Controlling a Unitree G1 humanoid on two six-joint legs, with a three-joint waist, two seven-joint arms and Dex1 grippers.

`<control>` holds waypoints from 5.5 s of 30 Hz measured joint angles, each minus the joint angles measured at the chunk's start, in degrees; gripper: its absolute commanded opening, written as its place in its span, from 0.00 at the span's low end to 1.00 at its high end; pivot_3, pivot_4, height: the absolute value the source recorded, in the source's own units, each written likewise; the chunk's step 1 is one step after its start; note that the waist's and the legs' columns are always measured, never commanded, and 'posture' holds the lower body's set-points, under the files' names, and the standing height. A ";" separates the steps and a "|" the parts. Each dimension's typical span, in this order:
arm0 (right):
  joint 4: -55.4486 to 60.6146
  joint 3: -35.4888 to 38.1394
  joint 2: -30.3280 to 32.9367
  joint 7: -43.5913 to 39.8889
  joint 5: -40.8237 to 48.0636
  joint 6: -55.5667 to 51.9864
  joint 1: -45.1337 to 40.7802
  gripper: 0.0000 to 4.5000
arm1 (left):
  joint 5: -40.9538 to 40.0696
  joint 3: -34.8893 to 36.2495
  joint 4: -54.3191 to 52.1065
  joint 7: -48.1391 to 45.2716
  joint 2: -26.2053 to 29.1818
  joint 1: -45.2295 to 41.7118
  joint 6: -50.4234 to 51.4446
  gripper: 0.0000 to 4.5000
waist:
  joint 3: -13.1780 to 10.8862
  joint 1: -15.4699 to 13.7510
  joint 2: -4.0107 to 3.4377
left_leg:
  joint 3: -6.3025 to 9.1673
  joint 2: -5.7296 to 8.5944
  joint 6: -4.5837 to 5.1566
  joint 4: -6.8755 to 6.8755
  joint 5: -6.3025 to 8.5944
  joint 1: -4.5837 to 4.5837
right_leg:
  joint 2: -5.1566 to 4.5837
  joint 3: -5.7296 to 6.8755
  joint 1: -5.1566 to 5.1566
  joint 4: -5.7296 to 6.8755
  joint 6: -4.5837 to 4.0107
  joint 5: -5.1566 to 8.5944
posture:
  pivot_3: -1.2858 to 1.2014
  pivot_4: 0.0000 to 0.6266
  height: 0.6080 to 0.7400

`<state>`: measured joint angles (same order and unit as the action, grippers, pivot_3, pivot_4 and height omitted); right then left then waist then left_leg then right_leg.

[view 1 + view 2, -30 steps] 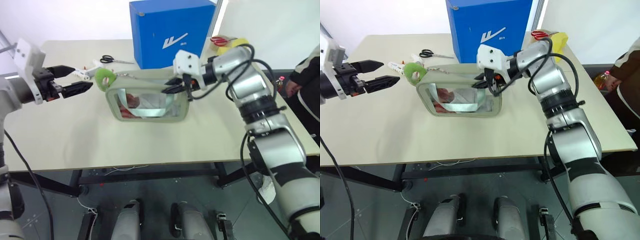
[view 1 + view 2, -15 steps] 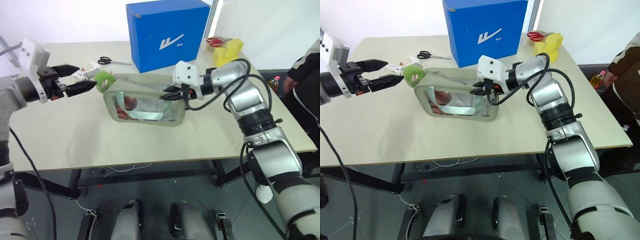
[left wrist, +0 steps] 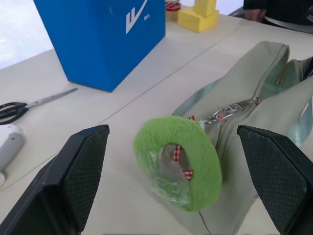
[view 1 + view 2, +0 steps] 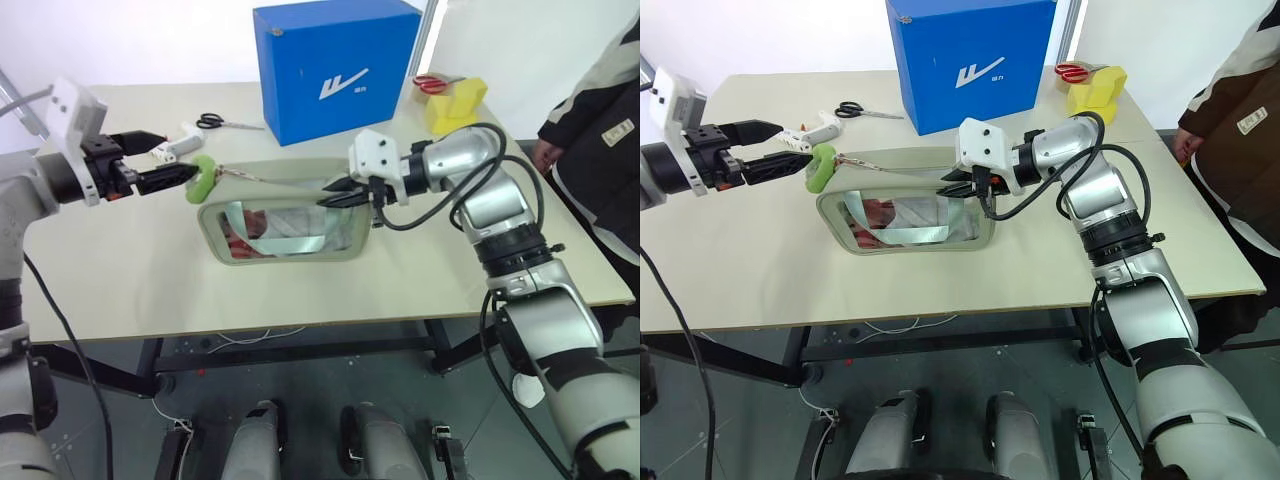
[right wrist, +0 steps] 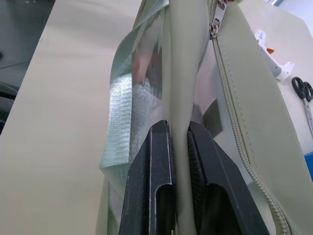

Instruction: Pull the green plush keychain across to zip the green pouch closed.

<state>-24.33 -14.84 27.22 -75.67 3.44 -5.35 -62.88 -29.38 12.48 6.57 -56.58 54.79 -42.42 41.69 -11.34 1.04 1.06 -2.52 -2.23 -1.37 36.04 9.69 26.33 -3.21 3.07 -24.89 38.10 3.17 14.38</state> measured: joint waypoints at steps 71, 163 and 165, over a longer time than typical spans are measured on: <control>11.39 2.08 5.19 3.24 4.11 -9.04 6.02 0.00 | 3.01 -2.82 10.45 -2.44 -6.19 -12.48 -3.38 0.00 | 0.03 -0.22 0.01 | -0.10 -0.17 0.00 0.08 0.00 -0.04 | 0.17 -0.07 0.03 0.00 -0.03 -0.03 | 0.52 0.24 1.00; -33.22 4.47 -17.92 12.80 0.09 -11.10 -20.40 0.67 | 8.93 -8.91 -7.38 -2.97 -2.32 8.68 -11.05 0.00 | 0.06 -0.36 0.00 | -0.39 -0.51 0.00 0.01 0.02 -0.05 | 0.45 -0.50 -0.10 -0.10 -0.24 -0.11 | 0.52 0.24 1.00; -33.24 4.44 -17.84 12.87 -0.48 -10.11 -20.40 0.62 | 9.13 -8.92 -7.36 -2.76 -2.62 8.64 -11.20 0.00 | 0.06 -0.39 0.00 | -0.39 -0.51 0.00 0.01 0.02 -0.05 | 0.44 -0.50 -0.11 -0.10 -0.24 -0.11 | 0.52 0.24 1.00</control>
<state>-57.57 -10.40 9.39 -62.80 2.96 -15.46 -83.28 -20.25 3.56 -0.79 -59.34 52.17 -33.77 30.49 -11.28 0.66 1.07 -2.91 -2.74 -1.38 36.05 9.72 26.28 -2.77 2.57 -25.00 38.01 2.93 14.27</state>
